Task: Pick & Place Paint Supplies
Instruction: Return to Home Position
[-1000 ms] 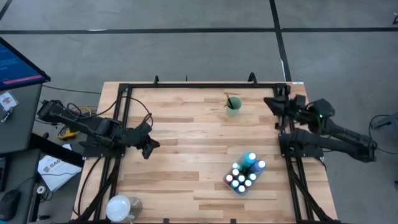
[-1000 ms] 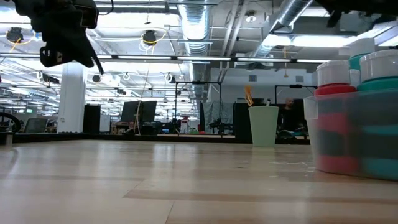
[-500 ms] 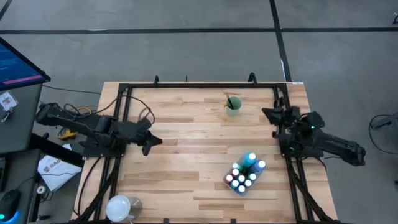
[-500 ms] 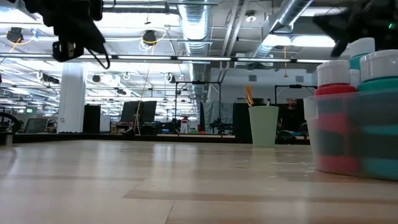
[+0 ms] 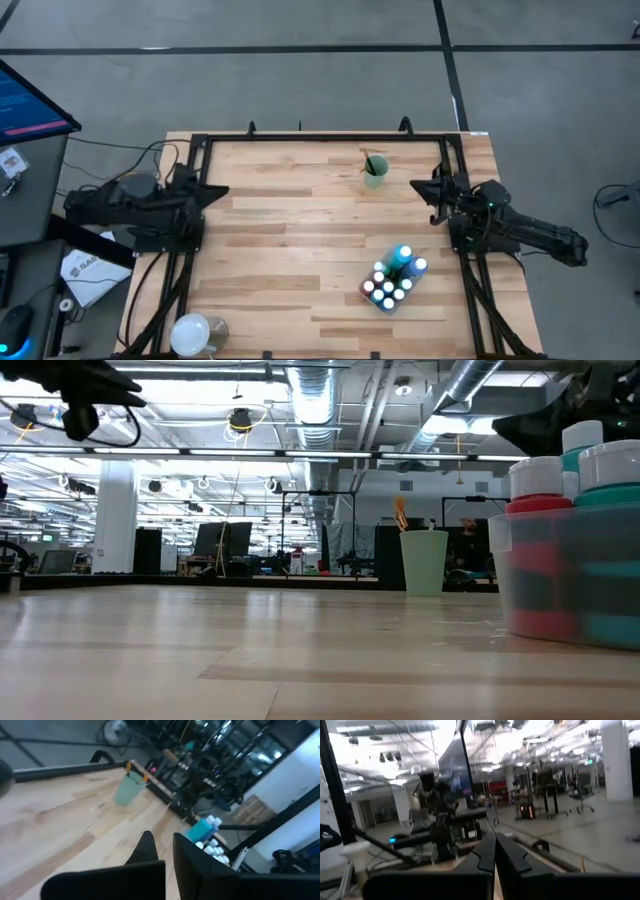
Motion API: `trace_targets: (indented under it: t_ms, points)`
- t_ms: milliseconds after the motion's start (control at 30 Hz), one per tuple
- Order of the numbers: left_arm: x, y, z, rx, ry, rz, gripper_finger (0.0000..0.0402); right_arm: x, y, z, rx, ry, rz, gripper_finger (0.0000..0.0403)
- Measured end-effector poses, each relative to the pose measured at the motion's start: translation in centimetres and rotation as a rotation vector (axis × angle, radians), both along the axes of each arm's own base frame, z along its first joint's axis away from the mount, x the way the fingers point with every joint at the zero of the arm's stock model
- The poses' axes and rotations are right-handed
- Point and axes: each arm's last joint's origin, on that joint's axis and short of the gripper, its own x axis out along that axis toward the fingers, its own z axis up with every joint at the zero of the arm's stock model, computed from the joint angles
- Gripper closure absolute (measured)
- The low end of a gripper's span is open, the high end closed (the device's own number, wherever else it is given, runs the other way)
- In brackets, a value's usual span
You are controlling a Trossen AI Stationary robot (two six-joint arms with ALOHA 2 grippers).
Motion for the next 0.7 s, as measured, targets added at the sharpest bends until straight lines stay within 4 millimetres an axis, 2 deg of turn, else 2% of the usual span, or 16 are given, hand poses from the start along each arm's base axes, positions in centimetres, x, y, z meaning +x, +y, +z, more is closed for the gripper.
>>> trace_targets:
  t_ms: [167,233,467,600,700]
  points:
    - [-1.3,0.1,-1.7,0.064,-0.055,-0.011,0.0401,0.0,0.0,-0.2,0.006,0.016,0.000,0.0399]
    - [-1.1,0.1,-1.9,0.113,-0.034,-0.031,0.0401,0.0,0.0,-0.2,0.005,0.014,-0.001,0.0398]
    - [-0.5,-0.6,-2.2,0.307,-0.044,-0.276,0.0401,0.1,0.0,-0.2,0.008,0.022,-0.001,0.0399]
    - [0.6,-1.0,-3.4,0.347,-0.095,-0.349,0.0401,0.1,0.0,-0.2,0.008,0.021,-0.001,0.0398]
    - [2.1,-1.4,-4.7,0.377,-0.252,-0.415,0.0401,0.1,0.0,-0.2,0.008,0.021,-0.001,0.0398]
